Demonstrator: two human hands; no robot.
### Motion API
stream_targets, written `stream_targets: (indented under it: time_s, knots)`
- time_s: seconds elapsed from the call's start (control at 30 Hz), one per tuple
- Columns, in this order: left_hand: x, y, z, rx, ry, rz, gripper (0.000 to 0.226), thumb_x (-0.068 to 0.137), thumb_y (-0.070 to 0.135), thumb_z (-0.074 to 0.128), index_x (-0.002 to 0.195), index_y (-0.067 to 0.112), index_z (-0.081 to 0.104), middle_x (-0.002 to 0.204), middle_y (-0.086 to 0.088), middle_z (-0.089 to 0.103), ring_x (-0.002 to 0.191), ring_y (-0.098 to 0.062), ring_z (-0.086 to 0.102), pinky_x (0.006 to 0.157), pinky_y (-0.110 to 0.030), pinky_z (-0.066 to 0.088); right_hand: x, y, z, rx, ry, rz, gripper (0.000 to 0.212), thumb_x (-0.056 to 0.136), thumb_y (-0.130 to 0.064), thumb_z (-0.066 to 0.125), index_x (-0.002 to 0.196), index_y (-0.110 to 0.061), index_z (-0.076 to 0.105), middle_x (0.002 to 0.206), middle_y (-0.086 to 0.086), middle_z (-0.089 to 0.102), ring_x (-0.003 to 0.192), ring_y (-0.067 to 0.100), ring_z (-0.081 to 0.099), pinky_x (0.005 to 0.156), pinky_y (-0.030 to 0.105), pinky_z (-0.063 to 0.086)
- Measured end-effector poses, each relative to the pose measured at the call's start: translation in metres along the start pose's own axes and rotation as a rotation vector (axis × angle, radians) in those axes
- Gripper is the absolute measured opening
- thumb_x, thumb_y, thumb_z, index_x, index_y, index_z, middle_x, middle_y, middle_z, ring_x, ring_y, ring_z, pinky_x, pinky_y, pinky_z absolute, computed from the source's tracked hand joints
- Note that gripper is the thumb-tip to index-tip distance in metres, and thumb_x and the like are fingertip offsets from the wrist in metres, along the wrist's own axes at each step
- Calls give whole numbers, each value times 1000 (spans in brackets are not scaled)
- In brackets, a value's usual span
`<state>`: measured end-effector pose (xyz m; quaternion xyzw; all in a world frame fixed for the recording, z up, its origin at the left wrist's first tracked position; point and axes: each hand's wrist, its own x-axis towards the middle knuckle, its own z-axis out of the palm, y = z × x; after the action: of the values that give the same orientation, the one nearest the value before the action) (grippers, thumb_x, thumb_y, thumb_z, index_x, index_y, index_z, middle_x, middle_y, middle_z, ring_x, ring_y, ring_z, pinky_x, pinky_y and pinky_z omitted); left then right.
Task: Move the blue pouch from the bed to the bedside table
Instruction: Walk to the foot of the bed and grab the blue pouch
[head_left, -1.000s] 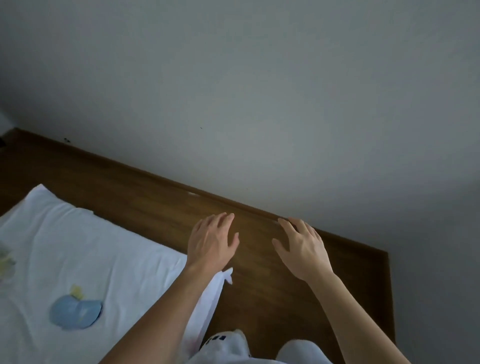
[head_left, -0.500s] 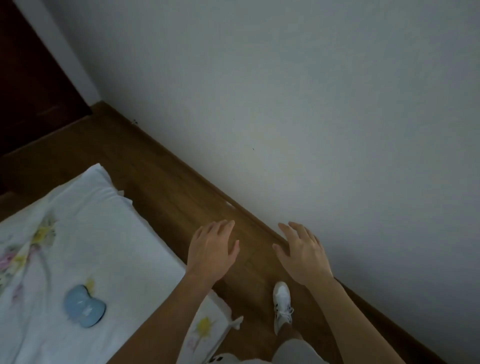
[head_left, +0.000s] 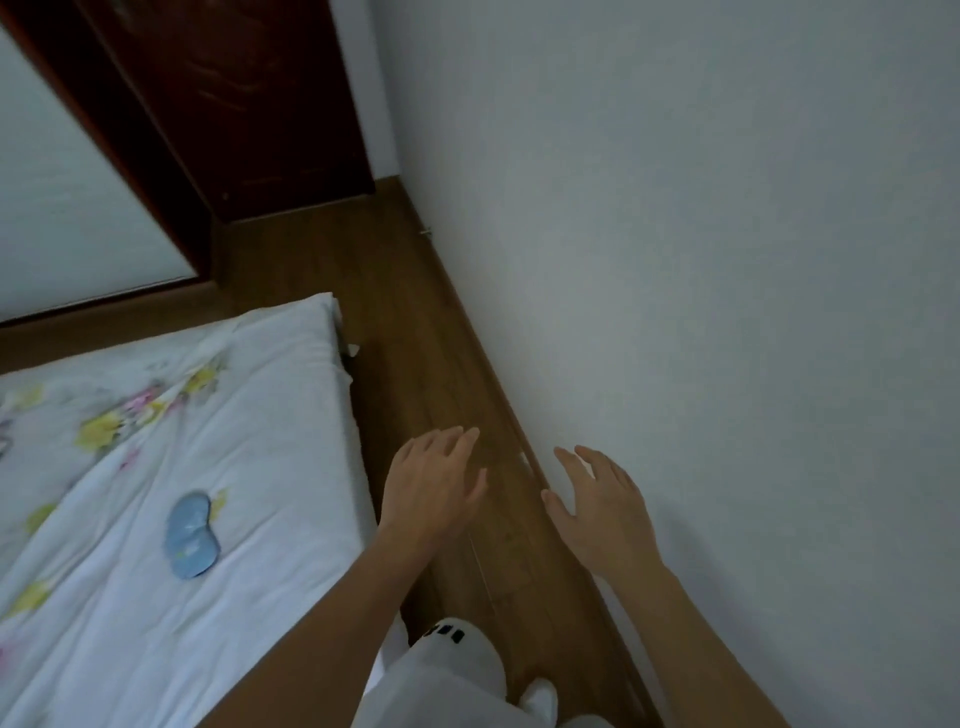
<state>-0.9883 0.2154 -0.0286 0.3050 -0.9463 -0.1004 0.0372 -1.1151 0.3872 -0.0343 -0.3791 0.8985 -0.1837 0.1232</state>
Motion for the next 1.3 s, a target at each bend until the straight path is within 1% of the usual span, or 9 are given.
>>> stream_targets:
  time_s: [0.13, 0.33, 0.47, 0.6, 0.7, 0.93, 1.03, 1.17, 1.3]
  knots:
    - [7, -23, 4, -16, 4, -137, 54, 94, 53, 46, 141, 27, 44, 144, 0, 56, 132, -24, 50, 111, -46, 40, 49, -13, 6, -27, -79, -100, 57, 98, -45, 51, 148, -22, 41, 153, 9, 45, 139, 27, 42, 116, 47, 34]
    - [32, -74, 10, -55, 25, -352, 55, 94, 53, 42, 143, 28, 43, 147, 1, 53, 134, -23, 49, 112, -44, 40, 128, -59, 36, -69, -193, -289, 58, 98, -45, 50, 150, -23, 38, 156, 7, 42, 142, 25, 37, 117, 47, 32]
    - [59, -132, 8, -77, 53, -478, 53, 95, 49, 42, 142, 26, 44, 145, 0, 55, 132, -23, 50, 111, -44, 41, 195, -111, 66, -119, -255, -410, 58, 97, -45, 50, 150, -24, 39, 155, 6, 43, 142, 24, 38, 117, 48, 33]
    - [73, -194, -1, -99, 103, -625, 48, 91, 41, 53, 134, 21, 55, 134, -6, 65, 121, -28, 60, 102, -45, 47, 254, -176, 96, -180, -339, -554, 58, 97, -46, 50, 150, -24, 38, 155, 7, 43, 142, 25, 37, 118, 47, 33]
    - [75, -237, -7, -92, 125, -745, 47, 89, 40, 57, 132, 19, 57, 130, -6, 68, 118, -29, 62, 98, -45, 49, 287, -229, 118, -221, -380, -664, 58, 96, -49, 49, 149, -27, 39, 155, 4, 45, 143, 23, 38, 117, 45, 35]
    - [51, -299, -11, -99, 153, -1055, 52, 93, 47, 47, 139, 25, 49, 139, -1, 60, 127, -24, 55, 105, -43, 45, 326, -326, 166, -278, -523, -947, 57, 96, -48, 50, 148, -24, 41, 153, 6, 47, 139, 24, 42, 116, 43, 36]
    - [38, -314, -11, -107, 172, -1197, 51, 92, 46, 51, 137, 23, 52, 136, -2, 63, 124, -25, 57, 102, -44, 47, 337, -361, 192, -330, -605, -1072, 60, 98, -51, 47, 151, -26, 35, 157, 5, 41, 142, 23, 37, 119, 39, 30]
    - [26, -331, -9, -125, 192, -1402, 50, 89, 42, 59, 133, 19, 57, 130, -6, 67, 118, -28, 62, 98, -45, 50, 350, -411, 229, -356, -739, -1224, 60, 99, -44, 46, 154, -26, 28, 161, 5, 32, 147, 23, 28, 122, 41, 22]
    - [26, -352, -11, -141, 207, -1598, 50, 88, 38, 63, 132, 15, 59, 129, -9, 68, 117, -30, 63, 100, -45, 50, 365, -464, 266, -390, -850, -1401, 60, 100, -42, 45, 155, -25, 27, 163, 3, 28, 149, 21, 23, 123, 40, 20]
